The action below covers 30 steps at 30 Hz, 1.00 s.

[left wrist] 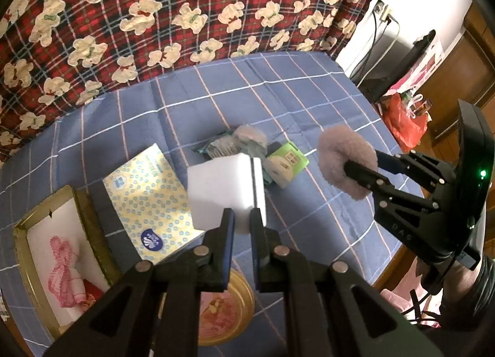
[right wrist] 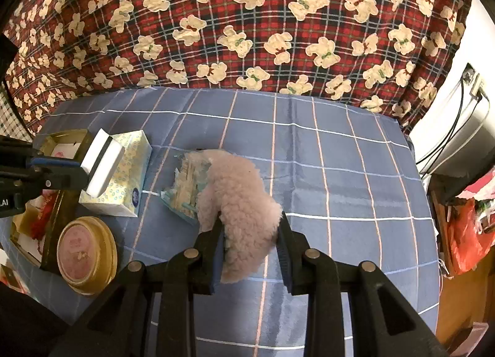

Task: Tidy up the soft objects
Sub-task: 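Lift the foam block with the left tool while the right tool lifts the pink puff toward the tray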

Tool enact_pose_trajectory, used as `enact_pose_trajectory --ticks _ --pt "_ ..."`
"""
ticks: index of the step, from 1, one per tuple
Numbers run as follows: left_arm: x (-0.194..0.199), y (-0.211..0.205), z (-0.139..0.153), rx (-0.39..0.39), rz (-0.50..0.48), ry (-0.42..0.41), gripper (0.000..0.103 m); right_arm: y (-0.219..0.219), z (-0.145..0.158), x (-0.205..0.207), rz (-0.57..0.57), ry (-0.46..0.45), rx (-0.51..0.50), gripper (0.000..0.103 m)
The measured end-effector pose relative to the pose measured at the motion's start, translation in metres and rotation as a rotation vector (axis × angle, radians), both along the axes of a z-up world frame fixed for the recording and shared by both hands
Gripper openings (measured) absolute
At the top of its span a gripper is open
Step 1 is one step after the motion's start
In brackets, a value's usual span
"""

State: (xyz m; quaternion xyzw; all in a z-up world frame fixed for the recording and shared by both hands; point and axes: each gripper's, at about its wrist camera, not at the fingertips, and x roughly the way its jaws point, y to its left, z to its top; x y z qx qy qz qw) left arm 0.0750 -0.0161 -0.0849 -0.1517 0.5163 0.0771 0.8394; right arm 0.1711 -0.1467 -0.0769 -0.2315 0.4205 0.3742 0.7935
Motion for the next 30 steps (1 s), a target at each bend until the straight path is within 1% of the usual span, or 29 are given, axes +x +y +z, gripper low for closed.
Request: enact_pose_trajectory --ticks 14,30 --pt "-0.022 0.026 0.006 0.001 0.065 -0.016 0.007 0.032 0.005 -0.016 0.069 -0.015 0.013 0.032" --pt "-0.063 0.07 0.008 -0.004 0.196 -0.027 0.007 0.085 0.007 -0.043 0.194 -0.014 0.019 0.032"
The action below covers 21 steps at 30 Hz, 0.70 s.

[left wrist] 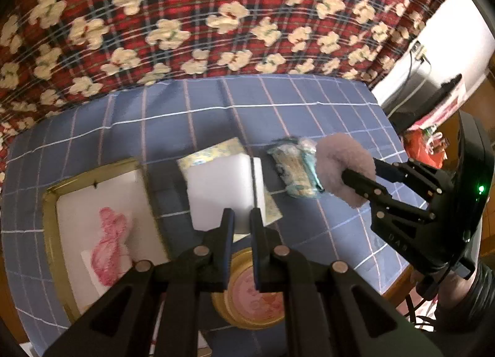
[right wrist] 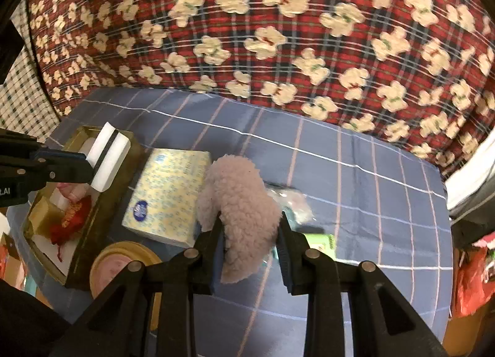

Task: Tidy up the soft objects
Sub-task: 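Lift the foam block with the left tool while the right tool lifts the pink puff toward the tray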

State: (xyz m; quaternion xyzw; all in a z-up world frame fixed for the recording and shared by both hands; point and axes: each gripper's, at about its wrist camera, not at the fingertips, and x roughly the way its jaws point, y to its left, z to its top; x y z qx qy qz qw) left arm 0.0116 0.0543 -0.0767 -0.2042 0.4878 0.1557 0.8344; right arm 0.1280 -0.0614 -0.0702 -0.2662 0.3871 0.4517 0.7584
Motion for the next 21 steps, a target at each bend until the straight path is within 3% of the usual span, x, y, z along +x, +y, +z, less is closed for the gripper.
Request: enact_pose_trajectory --ticks 21 --pt "-0.066 0.06 0.002 0.003 0.201 -0.002 0.007 0.08 -0.005 -0.047 0.21 0.013 0.01 0.032"
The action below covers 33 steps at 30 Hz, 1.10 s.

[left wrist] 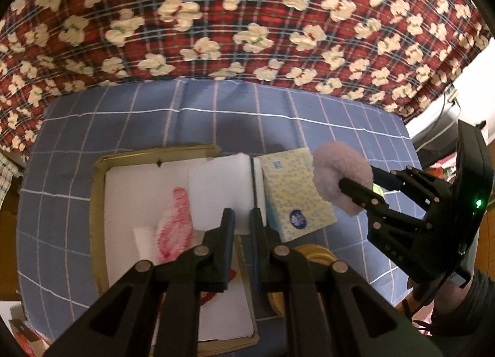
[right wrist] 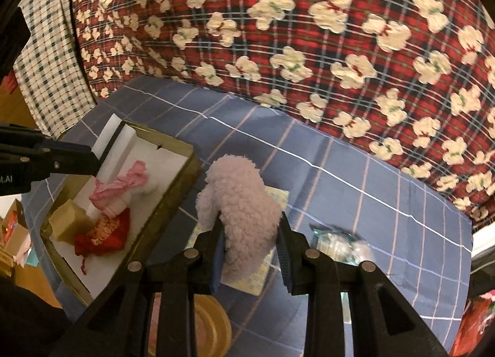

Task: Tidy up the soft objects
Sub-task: 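Lift the foam block with the left tool while the right tool lifts the pink puff toward the tray, then carry the foam block with the left tool while the right tool carries the puff over the tray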

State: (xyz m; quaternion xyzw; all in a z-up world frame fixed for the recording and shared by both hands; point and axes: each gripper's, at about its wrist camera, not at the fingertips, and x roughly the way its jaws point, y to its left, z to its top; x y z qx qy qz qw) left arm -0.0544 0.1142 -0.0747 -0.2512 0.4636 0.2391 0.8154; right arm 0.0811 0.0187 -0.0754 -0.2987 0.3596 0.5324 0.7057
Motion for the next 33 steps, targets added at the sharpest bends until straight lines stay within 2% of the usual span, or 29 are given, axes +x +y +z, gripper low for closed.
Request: enact_pose_trajectory --ticks 10,33 --pt "-0.025 0.019 0.001 0.008 0.078 0.001 0.007 0.027 -0.003 -0.02 0.074 0.01 0.001 0.032" --pt "-0.082 0.058 -0.013 -0.028 0.238 0.03 0.007 0.087 -0.008 -0.068 0.239 0.03 0.009 0.032"
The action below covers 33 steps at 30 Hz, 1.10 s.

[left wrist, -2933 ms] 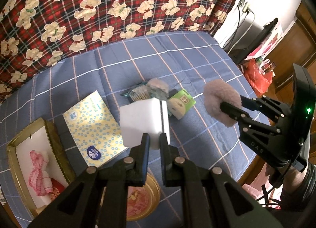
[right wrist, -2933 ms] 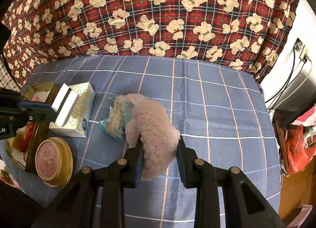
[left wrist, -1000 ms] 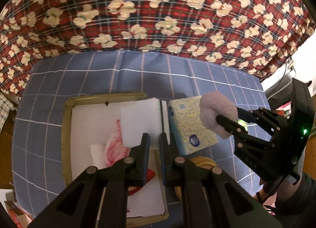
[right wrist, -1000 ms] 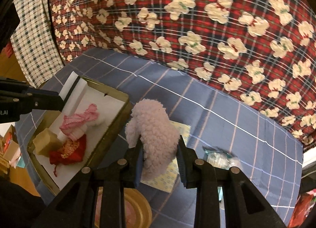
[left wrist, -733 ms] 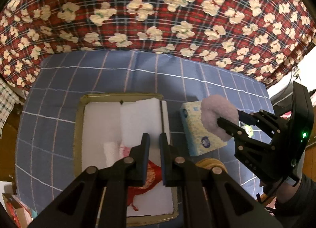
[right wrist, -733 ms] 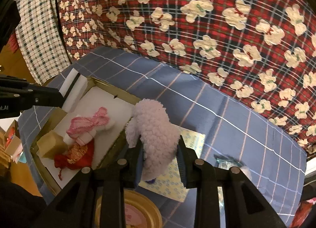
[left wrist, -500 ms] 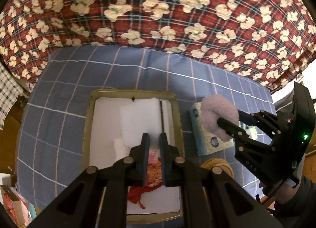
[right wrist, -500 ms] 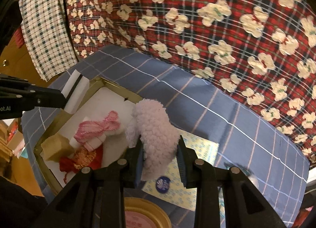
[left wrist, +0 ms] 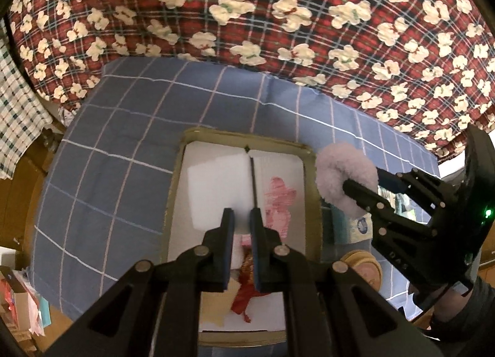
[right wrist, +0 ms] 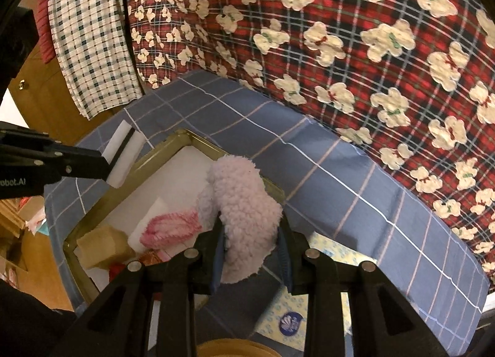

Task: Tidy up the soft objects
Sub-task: 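Carry the foam block with the left tool while the right tool carries the puff over the tray, then open the left tool to drop the foam block in the tray while the right tool releases the puff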

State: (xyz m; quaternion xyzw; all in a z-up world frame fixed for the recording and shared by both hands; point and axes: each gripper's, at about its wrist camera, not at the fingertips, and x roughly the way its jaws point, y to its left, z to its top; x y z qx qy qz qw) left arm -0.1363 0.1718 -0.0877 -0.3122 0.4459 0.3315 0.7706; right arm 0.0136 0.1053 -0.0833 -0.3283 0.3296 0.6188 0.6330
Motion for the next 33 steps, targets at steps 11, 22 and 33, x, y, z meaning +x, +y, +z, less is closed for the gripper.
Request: enact_pose_trajectory --ticks 11,22,33 --pt "-0.007 0.013 -0.01 -0.019 0.023 0.013 0.007 0.025 -0.004 -0.017 0.055 -0.005 -0.005 0.032" --pt "-0.003 0.022 -0.025 -0.04 0.024 0.039 0.007 0.044 -0.019 -0.024 0.088 -0.006 -0.042 0.032" --pt "0.002 0.024 -0.044 -0.072 0.018 0.075 0.007 0.05 -0.035 -0.026 0.101 0.014 -0.084 0.032"
